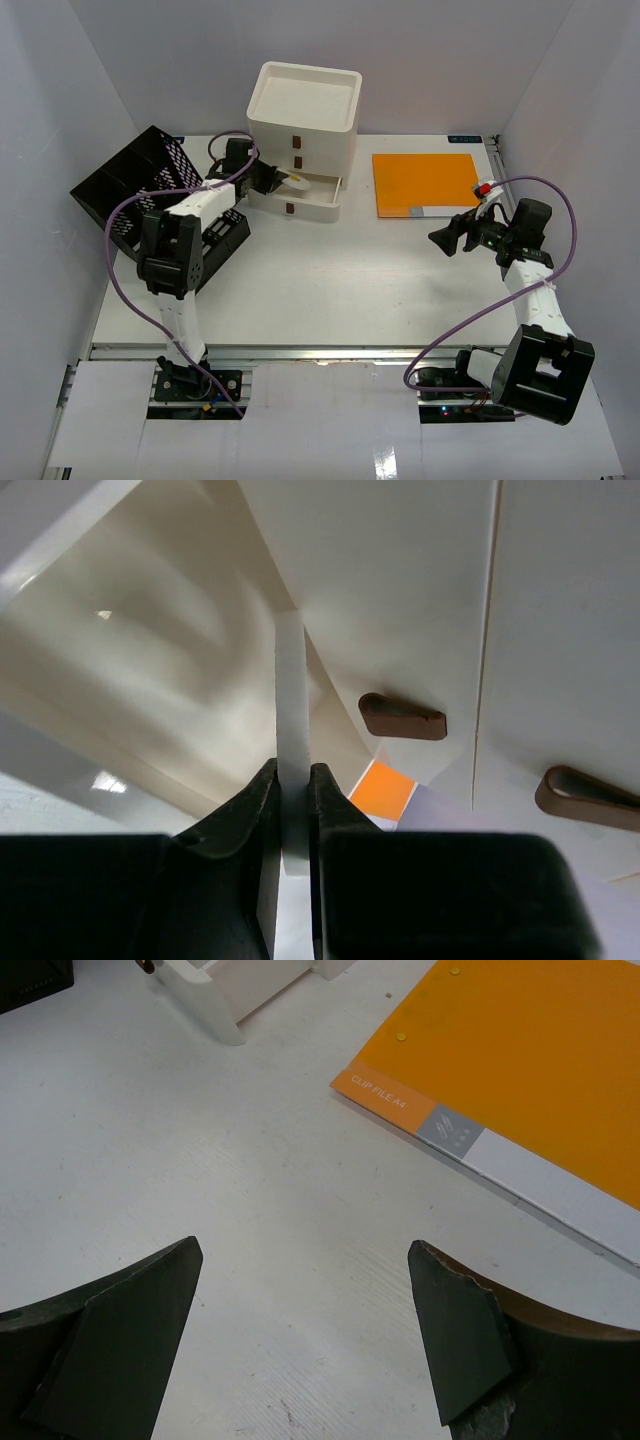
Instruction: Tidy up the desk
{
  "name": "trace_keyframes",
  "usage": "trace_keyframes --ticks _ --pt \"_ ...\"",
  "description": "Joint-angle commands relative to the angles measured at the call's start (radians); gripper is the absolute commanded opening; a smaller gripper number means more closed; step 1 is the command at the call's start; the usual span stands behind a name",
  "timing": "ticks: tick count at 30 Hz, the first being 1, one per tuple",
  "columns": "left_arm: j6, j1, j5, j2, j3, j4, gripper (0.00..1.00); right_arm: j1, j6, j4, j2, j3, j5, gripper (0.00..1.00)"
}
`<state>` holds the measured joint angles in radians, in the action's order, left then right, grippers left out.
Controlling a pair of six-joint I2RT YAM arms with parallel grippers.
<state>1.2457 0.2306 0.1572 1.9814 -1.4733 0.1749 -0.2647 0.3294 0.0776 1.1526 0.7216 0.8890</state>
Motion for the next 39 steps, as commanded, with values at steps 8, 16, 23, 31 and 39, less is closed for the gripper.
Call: trace_keyframes --ticks 8,16,23,31,39 --pt "0.01 -0.011 0.043 0.092 -0.1 -0.004 0.22 -0.022 0.002 -0.032 -0.007 -0.008 0.013 0.9" --pt "-0.015 -0.016 0.056 0.07 -0.102 -0.008 0.78 -0.027 0.003 -0.03 -0.008 -0.008 0.018 0.9" --pt "-0.039 -0.022 0.072 -0.023 -0.101 0.011 0.88 -0.031 0.002 -0.03 -0.01 -0.01 0.022 0.9" --pt "-0.137 -0.022 0.096 -0.196 0.037 0.024 0.82 -0.031 0.002 -0.031 -0.014 -0.013 0.027 0.9" --pt "-0.21 -0.02 0.13 -0.359 0.263 0.02 0.32 -0.033 0.007 -0.029 -0.016 -0.016 0.025 0.9"
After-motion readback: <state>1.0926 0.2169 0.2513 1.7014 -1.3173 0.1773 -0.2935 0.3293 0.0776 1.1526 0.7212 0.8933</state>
